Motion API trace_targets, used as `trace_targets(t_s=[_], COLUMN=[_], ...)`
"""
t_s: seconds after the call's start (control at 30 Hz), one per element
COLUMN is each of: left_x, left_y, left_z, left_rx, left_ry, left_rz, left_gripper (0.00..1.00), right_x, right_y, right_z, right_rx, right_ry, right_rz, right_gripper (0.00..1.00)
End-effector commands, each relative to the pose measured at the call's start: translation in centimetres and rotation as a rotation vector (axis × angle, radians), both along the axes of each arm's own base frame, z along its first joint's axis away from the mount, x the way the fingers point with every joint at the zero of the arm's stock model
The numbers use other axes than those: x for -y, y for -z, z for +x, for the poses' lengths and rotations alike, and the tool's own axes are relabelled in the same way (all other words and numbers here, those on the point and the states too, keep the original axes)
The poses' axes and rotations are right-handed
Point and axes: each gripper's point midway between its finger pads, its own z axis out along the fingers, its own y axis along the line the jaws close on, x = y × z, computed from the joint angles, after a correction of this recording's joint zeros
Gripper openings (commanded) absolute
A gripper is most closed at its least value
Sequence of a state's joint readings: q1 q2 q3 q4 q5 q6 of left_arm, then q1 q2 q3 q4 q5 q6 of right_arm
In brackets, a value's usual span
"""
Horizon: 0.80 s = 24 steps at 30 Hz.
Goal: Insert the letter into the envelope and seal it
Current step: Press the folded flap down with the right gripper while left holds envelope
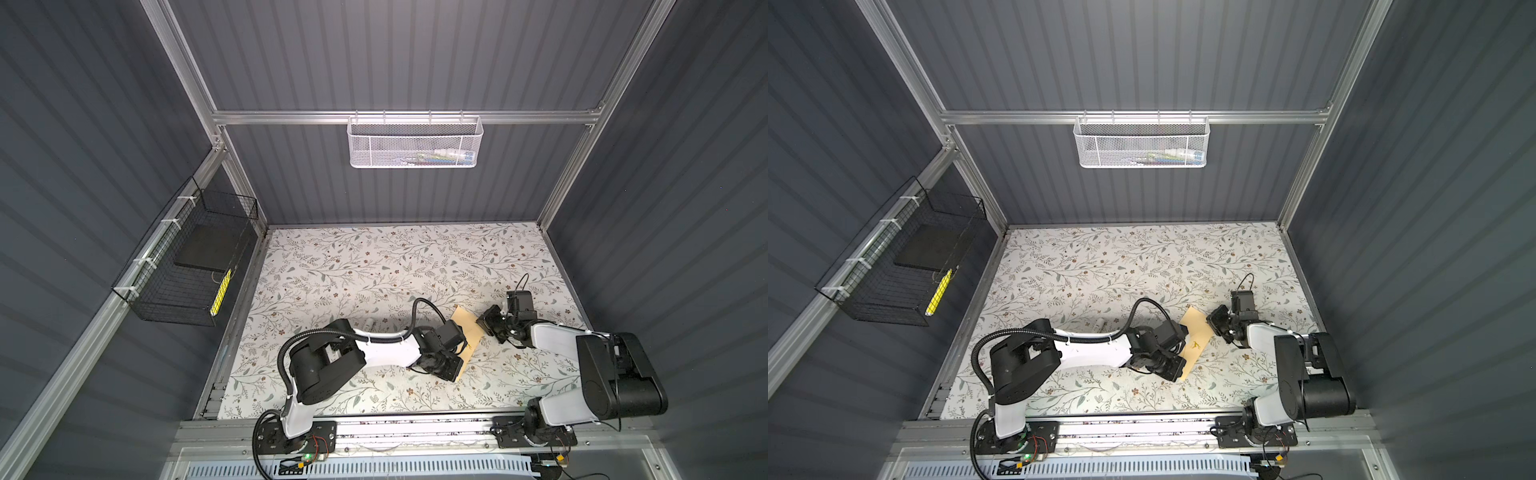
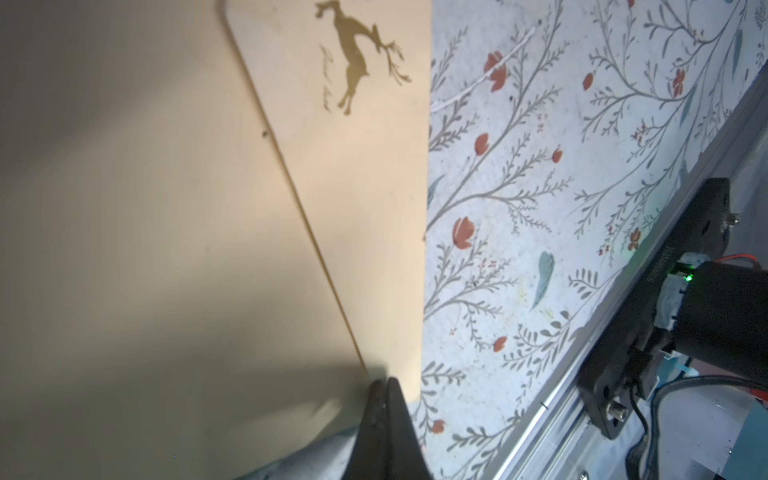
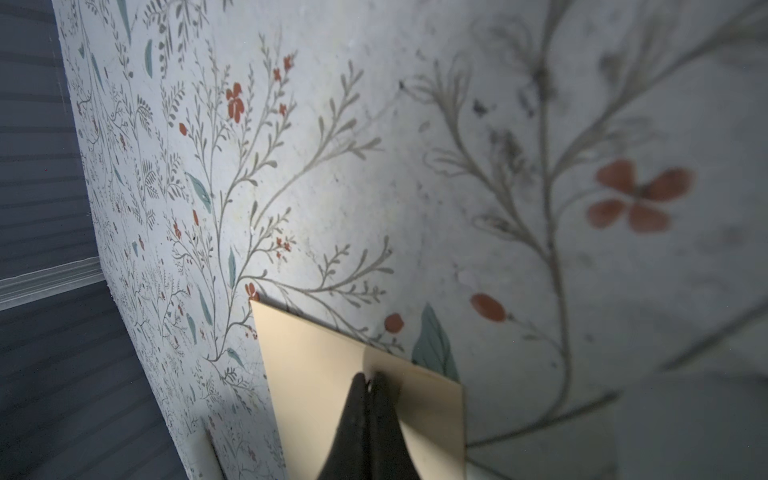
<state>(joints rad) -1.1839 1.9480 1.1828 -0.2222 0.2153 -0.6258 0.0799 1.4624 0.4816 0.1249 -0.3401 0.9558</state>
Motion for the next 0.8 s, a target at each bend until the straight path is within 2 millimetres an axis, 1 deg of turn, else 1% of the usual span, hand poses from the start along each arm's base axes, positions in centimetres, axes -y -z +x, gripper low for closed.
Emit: trace_targets(t_s=[0.0, 0.13, 0.2, 0.23, 0.27, 0.47, 0.53, 0.67, 0.77], left_x=[-4.3, -4.1, -4.1, -4.0, -3.9, -4.0, -4.0, -4.0, -4.0], left_y=[5.4, 5.2, 5.2, 5.2, 5.2, 5.3, 5.3, 5.2, 5.2], left_z=[-1.0, -0.7, -0.5, -0.4, -0.4, -0.2, -0.1, 0.1, 0.2], left_rx=[-0.057, -0.056, -0.055, -0.055, -0.054, -0.052, -0.051, -0.05, -0.05], left_ry=[-0.027, -0.029, -0.029, -0.029, -0.028, -0.031, -0.033, -0.036, -0.04], left_rz=[0.199, 0.193, 0.19, 0.188, 0.186, 0.185, 0.183, 0.18, 0.179], left_gripper=[0.05, 0.06, 0.06, 0.06, 0.05, 0.05, 0.06, 0.05, 0.05], right_x=[-1.1, -2.1, -2.9, -2.7, -2.9, -5.4, -5.8, -5.8, -4.9], right_y=[0.8, 0.9, 1.0, 1.3, 1.4, 1.9, 2.1, 2.6, 3.0], right_z=[-2.1, -3.8, -4.8, -4.9, -5.3, -7.7, -8.6, -9.7, -9.4], right_rx=[-0.034, -0.033, -0.032, -0.03, -0.033, -0.055, -0.064, -0.076, -0.071], right_ry=[-0.034, -0.058, -0.071, -0.058, -0.063, -0.11, -0.111, -0.095, -0.085], right_rz=[0.022, 0.022, 0.034, 0.007, -0.003, -0.017, -0.032, -0.045, -0.08], right_gripper=[0.0, 0.0, 0.0, 0.0, 0.0, 0.0, 0.0, 0.0, 0.0])
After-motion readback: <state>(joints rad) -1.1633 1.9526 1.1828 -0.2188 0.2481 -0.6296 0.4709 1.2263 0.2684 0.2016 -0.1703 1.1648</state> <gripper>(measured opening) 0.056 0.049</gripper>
